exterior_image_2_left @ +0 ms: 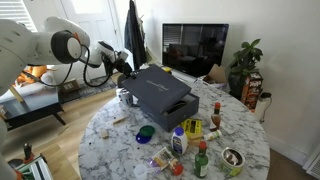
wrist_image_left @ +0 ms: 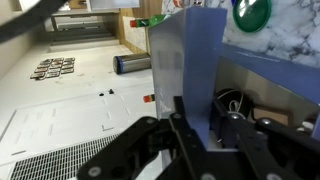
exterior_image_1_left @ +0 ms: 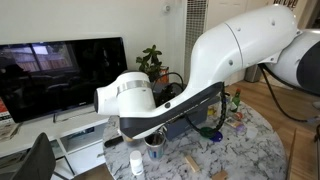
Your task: Close the grey box
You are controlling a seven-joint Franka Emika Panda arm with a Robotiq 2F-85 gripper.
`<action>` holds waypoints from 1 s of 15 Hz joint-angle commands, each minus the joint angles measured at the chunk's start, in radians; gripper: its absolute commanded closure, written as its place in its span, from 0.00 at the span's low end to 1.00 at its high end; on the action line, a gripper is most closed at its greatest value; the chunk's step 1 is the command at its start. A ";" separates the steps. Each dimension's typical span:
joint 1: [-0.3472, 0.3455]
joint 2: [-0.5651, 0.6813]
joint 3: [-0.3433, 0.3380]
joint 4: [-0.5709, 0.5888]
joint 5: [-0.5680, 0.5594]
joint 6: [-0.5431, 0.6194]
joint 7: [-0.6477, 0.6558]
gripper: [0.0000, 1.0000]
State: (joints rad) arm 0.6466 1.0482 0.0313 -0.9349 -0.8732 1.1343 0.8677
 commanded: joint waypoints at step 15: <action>-0.005 0.228 -0.047 0.308 0.000 0.085 -0.218 0.93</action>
State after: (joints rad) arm 0.6456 1.2299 -0.0178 -0.6969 -0.8732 1.2010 0.6846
